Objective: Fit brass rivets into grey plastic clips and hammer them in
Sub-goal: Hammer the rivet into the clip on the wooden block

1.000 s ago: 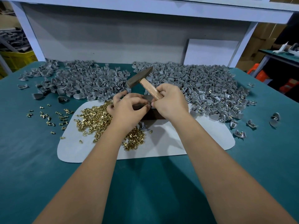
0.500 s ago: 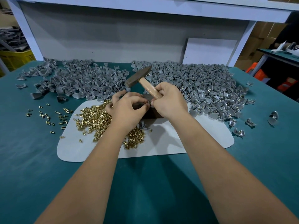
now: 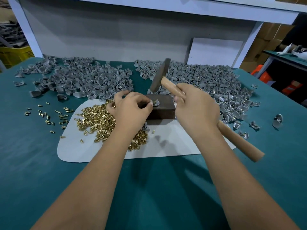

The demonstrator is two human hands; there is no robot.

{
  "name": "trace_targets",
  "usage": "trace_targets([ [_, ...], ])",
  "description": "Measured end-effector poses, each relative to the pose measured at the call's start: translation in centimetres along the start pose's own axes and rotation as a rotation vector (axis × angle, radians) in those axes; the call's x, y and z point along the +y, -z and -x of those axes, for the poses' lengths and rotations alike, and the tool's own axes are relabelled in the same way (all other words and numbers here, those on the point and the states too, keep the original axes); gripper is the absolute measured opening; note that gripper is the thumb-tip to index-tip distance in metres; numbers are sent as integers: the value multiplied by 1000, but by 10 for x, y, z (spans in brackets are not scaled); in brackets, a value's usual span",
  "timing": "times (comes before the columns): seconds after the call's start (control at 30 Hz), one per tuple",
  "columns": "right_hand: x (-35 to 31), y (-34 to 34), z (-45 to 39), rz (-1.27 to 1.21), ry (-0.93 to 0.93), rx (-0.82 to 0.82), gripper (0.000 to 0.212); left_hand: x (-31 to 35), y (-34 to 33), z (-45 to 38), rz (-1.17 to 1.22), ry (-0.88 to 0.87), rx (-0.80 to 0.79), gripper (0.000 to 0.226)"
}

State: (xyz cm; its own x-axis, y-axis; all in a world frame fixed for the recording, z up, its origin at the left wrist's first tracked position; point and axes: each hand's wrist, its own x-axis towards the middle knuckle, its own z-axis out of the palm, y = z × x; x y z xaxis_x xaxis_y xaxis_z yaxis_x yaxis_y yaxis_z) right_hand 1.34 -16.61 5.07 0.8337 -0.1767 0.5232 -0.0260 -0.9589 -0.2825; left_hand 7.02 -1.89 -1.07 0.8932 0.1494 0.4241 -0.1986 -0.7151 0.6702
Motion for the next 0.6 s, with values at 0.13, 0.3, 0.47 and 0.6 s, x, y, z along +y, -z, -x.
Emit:
trace_targets([
  [0.13,-5,8,5,175,205,178,38,3,0,1,13,39,29,9],
  [0.3,-14,11,17,204,233,226,54,1,-2,2,19,7,40,10],
  [0.47,-12,0,30,170,178,164,59,1,-2,1,50,17,58,7],
  [0.6,-11,5,32,196,132,258,61,0,-2,3,24,-16,67,8],
])
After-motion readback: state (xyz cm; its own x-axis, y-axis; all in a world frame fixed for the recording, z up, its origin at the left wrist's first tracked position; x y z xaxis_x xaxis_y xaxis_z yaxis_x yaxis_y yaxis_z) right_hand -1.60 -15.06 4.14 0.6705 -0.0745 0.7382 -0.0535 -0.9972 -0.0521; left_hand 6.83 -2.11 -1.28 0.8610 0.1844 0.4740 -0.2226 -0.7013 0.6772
